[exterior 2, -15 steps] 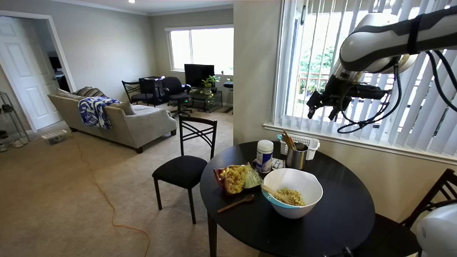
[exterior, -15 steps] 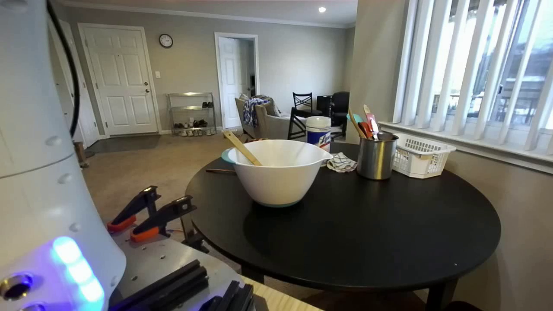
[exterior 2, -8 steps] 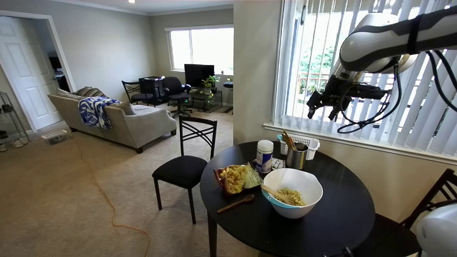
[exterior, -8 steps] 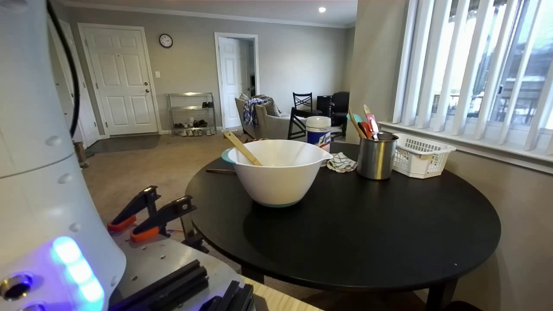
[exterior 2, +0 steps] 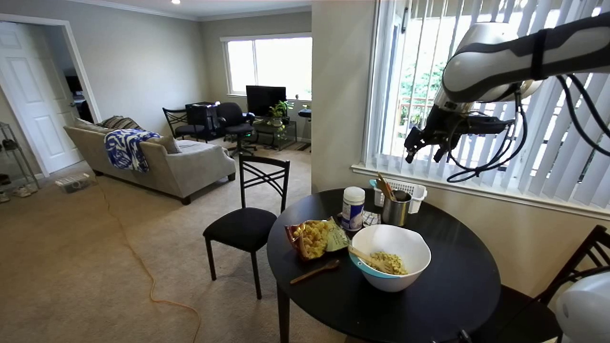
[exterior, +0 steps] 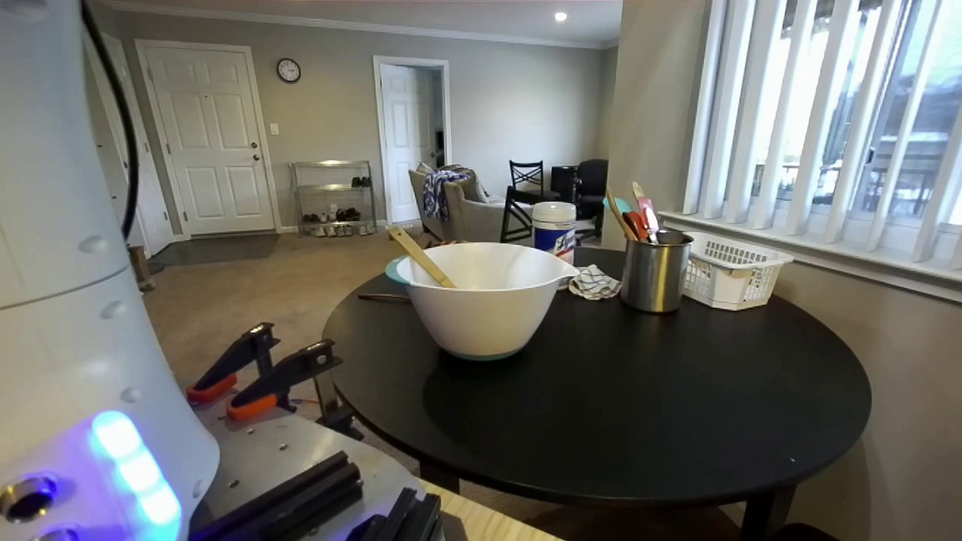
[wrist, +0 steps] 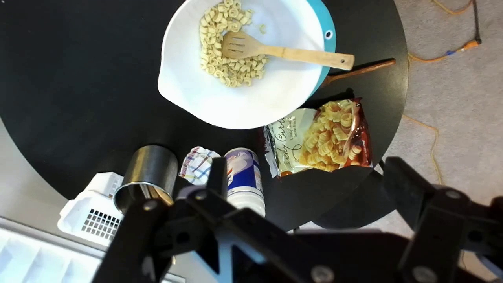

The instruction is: Stir in the bowl

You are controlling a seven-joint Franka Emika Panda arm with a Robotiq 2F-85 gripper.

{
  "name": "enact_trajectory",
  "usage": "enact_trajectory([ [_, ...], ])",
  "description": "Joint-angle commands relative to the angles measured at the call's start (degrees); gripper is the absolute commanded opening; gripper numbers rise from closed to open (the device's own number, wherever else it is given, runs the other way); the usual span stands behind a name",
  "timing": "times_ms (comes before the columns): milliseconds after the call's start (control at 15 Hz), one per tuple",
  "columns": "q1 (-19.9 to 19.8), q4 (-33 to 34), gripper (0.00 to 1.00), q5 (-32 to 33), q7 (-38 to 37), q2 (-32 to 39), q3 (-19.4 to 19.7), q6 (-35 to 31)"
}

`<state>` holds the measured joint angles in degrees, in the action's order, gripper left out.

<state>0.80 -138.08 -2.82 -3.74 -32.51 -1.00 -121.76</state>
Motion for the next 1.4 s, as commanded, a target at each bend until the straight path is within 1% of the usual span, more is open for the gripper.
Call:
enact_trajectory([
  [0,-1.23,2.25,1.00,4.93,-5.98,5.89,-5.45,-3.20],
  [200,-1.53,4.08,1.00,9.42,-12.62,10.84,-8.83,-5.01],
  [400,-1.62,5.72,1.00,13.69,-19.69,16.00,-10.84,-6.00],
  [600,-1.70,7.08,1.00,17.82,-26.92,21.31,-11.56,-6.12],
  [867,-0.27,9.71,1.00,19.76,-34.74,27.13,-10.51,-5.83],
  [1067,1.05,11.66,1.00,18.82,-37.10,29.70,-9.57,-5.85],
  [1200,1.99,12.55,1.00,17.69,-34.87,30.80,-8.93,-5.82],
  [1267,2.08,11.45,1.00,18.19,-34.66,29.50,-8.47,-5.08],
  [1333,2.40,11.90,1.00,18.16,-34.64,30.04,-8.30,-5.08],
])
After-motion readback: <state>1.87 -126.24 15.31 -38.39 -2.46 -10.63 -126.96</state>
